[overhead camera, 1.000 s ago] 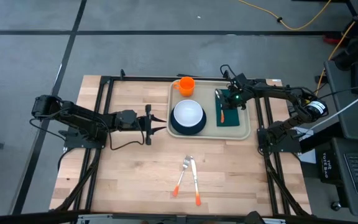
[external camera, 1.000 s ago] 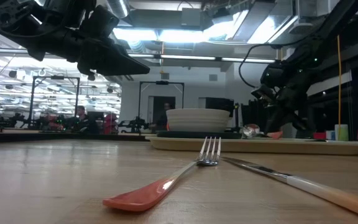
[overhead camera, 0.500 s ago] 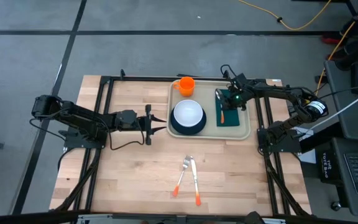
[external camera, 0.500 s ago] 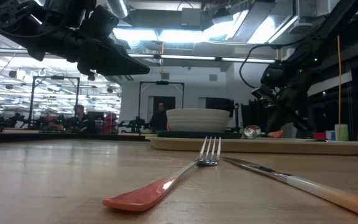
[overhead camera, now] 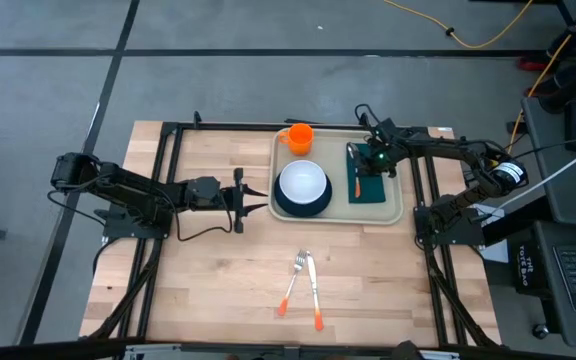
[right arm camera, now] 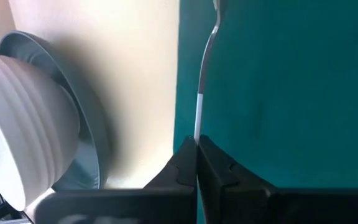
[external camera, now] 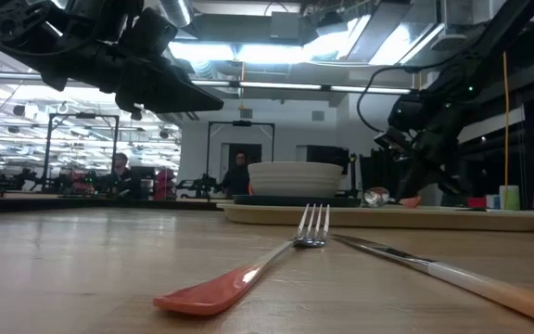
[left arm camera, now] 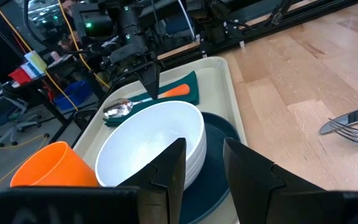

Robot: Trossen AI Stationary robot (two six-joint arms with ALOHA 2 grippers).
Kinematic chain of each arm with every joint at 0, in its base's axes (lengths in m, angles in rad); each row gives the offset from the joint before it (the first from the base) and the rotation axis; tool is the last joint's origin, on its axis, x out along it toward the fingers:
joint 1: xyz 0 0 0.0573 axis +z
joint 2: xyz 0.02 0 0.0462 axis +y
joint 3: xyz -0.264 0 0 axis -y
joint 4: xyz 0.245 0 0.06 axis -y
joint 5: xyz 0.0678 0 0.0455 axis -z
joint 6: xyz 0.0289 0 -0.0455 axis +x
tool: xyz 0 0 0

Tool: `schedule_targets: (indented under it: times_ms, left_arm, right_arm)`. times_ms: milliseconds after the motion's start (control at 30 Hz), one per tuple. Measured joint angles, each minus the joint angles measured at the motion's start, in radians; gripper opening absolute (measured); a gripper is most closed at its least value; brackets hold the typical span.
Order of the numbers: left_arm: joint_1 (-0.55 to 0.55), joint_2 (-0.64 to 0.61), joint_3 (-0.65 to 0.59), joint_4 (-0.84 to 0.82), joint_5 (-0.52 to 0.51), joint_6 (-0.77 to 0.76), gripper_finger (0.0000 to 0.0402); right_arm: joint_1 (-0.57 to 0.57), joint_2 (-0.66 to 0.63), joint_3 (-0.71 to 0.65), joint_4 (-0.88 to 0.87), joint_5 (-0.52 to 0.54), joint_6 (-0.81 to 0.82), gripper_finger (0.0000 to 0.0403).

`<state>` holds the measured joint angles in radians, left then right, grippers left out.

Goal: Set up tray
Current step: Put the orange spoon on the blue napkin on the serving tray

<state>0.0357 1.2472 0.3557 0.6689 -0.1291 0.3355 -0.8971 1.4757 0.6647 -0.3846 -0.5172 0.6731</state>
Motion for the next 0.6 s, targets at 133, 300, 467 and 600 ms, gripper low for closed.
schedule_targets:
  times_ms: [133, 300, 467, 600]
  left_arm:
    - [0.000, 0.000, 0.000, 0.000, 0.000, 0.000, 0.0102]
    - [0.000, 0.000, 0.000, 0.000, 0.000, 0.000, 0.0102]
    - [0.000, 0.000, 0.000, 0.000, 0.000, 0.000, 0.0102]
    - [0.000, 0.000, 0.000, 0.000, 0.000, 0.000, 0.0102]
  right_arm:
    - [0.013, 0.000, 0.000, 0.001, 0.000, 0.000, 0.0000]
    - [0.015, 0.000, 0.000, 0.000, 0.033, 0.008, 0.0000]
    - [0.015, 0.001, 0.000, 0.000, 0.038, 0.008, 0.0000]
    - [0.015, 0.001, 0.000, 0.000, 0.038, 0.003, 0.0000]
